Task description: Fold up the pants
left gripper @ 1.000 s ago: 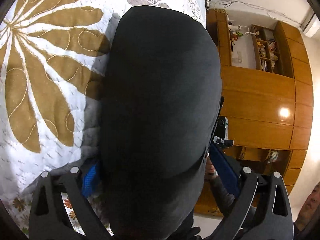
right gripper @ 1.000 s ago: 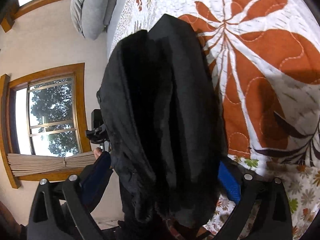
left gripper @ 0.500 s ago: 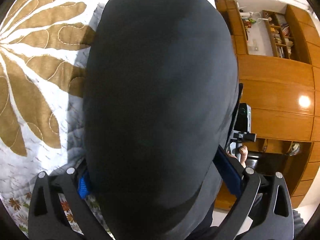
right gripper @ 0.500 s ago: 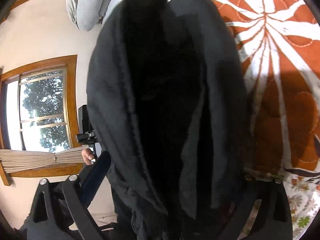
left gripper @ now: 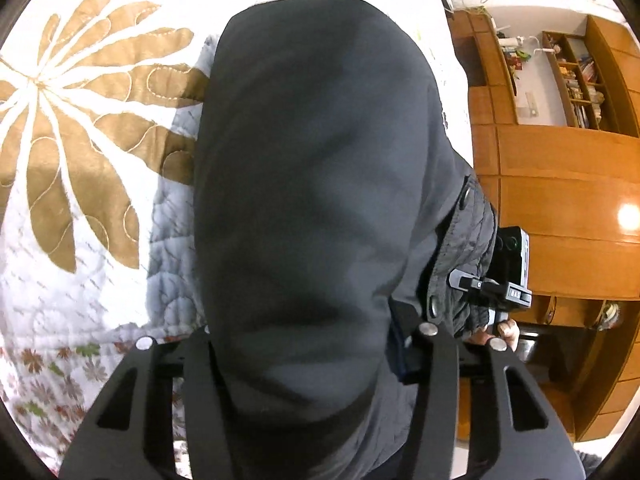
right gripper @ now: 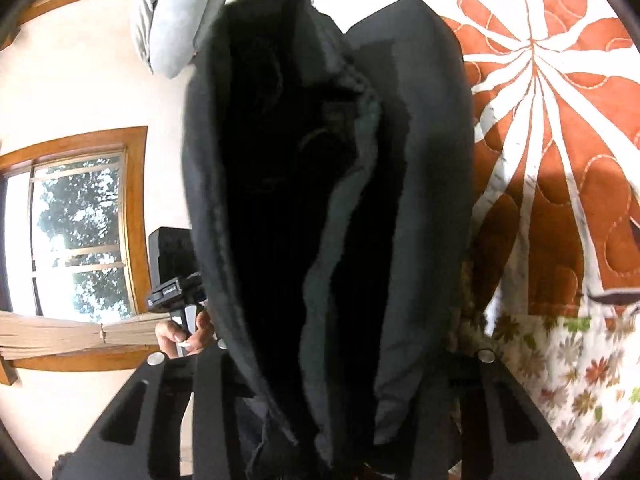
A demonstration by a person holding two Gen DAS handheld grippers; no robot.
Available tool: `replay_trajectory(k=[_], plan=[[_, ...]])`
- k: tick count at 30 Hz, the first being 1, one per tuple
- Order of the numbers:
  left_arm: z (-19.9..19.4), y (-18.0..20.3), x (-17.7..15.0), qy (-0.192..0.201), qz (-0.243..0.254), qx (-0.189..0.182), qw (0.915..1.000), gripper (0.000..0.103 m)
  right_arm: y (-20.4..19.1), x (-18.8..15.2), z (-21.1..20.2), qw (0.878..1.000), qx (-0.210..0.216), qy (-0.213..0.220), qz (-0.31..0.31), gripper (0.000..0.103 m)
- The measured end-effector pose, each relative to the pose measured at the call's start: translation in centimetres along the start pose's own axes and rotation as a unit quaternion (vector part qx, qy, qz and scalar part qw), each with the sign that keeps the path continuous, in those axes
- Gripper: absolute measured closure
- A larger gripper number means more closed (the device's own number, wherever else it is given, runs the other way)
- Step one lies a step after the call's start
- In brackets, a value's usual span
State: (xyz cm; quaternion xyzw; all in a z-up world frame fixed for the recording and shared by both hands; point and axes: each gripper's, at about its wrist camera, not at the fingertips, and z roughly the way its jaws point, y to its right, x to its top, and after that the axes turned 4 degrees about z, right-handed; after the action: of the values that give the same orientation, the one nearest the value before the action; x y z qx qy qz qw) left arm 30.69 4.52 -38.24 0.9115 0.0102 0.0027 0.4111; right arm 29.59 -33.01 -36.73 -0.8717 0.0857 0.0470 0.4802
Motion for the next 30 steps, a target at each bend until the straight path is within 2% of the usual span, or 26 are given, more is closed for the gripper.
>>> replay_trajectory(k=[8, 10, 20, 24, 30], plan=[[-1.8, 0.2, -0.5, 0.019, 0.002, -0.003, 0.9998, 0.066, -2.5, -2.5, -0.3, 1.0, -0.013, 0.027, 0.001, 0.065], [-2.5, 0.4, -0.5, 0.022, 0.007, -0.003, 0.9997, 0.067, -3.1, -3.5, -0.3, 0.999, -0.015, 0.03, -0.005, 0.065], [-8.0, 1.2, -0.1, 0.062, 0.025, -0.017, 0.9977, 0.068, -8.8, -3.8, 0.2, 0.998, -0.028, 0.035, -0.054, 0.066], [-11.1, 1.2, 1.1, 0.084, 0.028, -0.019, 0.9959, 0.068, -12.4, -2.6, 0.9, 0.996, -0.031, 0.031, -0.081, 0.066], [-14.7, 0.4, 4.5, 0.111, 0.024, -0.015, 0.9934, 0.068, -17.4, 1.7, 3.7, 0.993, -0.034, 0.019, -0.111, 0.066]])
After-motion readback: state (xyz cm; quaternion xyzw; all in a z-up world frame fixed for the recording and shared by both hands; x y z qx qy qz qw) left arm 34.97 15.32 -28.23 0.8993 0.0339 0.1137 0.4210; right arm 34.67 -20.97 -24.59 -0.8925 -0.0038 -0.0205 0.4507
